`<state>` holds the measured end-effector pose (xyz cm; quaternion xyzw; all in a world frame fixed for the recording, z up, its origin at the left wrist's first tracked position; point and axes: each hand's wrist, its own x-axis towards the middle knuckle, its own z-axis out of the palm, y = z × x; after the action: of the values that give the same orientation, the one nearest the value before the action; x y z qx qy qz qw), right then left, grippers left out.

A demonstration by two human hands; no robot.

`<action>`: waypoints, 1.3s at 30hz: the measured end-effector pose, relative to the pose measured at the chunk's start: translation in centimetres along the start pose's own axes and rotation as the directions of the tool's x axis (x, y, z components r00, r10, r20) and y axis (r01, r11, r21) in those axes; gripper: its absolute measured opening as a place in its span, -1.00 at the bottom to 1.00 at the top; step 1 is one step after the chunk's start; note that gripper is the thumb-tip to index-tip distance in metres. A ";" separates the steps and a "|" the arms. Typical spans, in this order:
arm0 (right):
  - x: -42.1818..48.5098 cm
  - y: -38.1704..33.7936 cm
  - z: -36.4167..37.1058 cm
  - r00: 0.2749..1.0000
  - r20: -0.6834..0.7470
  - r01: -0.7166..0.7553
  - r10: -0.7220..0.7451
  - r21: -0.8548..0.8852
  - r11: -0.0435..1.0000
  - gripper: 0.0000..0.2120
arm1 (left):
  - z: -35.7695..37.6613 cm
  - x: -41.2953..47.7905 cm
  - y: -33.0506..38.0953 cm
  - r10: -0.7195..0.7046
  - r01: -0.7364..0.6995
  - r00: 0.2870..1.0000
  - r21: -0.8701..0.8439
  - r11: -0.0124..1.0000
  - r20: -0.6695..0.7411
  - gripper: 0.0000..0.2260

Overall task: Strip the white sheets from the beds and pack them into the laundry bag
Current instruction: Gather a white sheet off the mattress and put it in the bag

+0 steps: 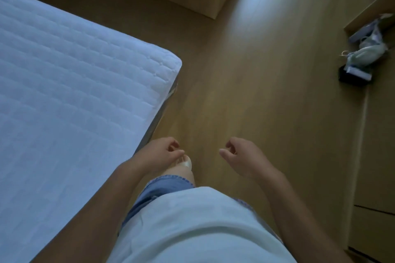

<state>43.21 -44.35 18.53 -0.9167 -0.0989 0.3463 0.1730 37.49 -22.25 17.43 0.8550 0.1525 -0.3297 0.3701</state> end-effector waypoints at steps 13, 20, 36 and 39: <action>33.2 -2.2 -26.1 1.000 0.023 0.012 -0.012 0.019 1.000 -0.75 | -22.9 33.2 20.2 0.032 -0.036 0.999 0.103 0.994 0.042 -0.64; 51.9 -9.5 -40.4 0.984 0.111 0.153 -0.142 -0.100 0.983 -0.70 | -36.3 44.1 25.0 -0.098 0.088 0.992 -0.114 0.990 -0.080 -0.68; 89.9 -33.4 -59.1 0.933 0.199 0.329 -0.299 -0.136 0.935 -0.76 | -73.4 72.0 26.4 -0.208 0.172 0.954 -0.175 0.970 -0.215 -0.67; 97.3 -38.2 -61.0 0.919 0.229 0.361 -0.322 -0.156 0.919 -0.75 | -79.6 77.3 26.1 -0.237 0.198 0.950 -0.195 0.961 -0.205 -0.67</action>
<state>153.74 4.97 17.51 -0.8584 -0.3082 0.3892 0.1295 143.46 19.72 19.52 0.8297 0.3151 -0.2547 0.3839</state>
